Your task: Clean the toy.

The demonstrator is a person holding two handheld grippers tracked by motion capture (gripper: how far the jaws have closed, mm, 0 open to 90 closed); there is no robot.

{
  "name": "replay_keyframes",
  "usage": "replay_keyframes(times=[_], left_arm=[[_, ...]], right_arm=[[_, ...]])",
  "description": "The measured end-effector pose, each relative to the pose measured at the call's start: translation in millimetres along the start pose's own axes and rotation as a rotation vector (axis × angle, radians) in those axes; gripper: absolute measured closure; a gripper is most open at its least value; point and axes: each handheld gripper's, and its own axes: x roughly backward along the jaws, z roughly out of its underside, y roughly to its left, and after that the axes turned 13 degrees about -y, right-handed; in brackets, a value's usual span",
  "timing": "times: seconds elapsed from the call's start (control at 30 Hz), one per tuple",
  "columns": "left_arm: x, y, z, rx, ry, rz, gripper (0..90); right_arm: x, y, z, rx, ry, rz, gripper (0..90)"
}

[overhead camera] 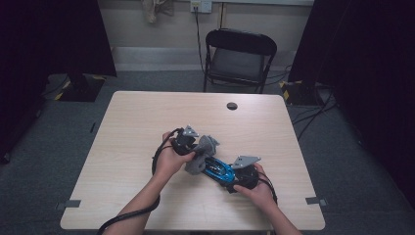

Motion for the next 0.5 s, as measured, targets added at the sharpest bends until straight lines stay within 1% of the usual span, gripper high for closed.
replay_keyframes(times=[0.07,0.13,0.17,0.23,0.27,0.33,0.43,0.5], left_arm=[[2.2,-2.9,-1.6,0.021,-0.019,0.03,70.0],[3.8,-11.7,-5.3,0.015,-0.029,0.06,70.0],[3.3,-17.4,-7.2,0.012,-0.036,0.082,70.0],[0.7,-28.7,-10.6,0.011,-0.035,0.129,70.0],[-1.7,-34.4,-11.4,0.004,-0.031,0.146,70.0],[-8.0,-46.0,-11.4,0.005,-0.02,0.186,69.9],[-19.4,-59.7,-7.6,-0.006,0.014,0.217,69.9],[-26.1,-64.8,-3.7,-0.009,0.033,0.234,69.9]], right_arm=[[0.0,-0.1,0.0,0.001,0.0,0.0,25.8],[0.0,0.0,0.0,0.0,0.0,0.0,25.8],[0.0,-0.1,0.0,0.0,0.0,0.0,25.8],[0.0,-0.1,0.0,0.0,0.0,0.0,25.8],[0.0,-0.1,0.0,0.0,0.0,0.0,25.7],[0.0,0.0,0.0,0.0,0.0,0.0,25.8],[0.0,0.0,0.0,0.0,0.0,0.0,25.8],[0.0,-0.1,0.0,0.001,0.0,0.0,25.8]])
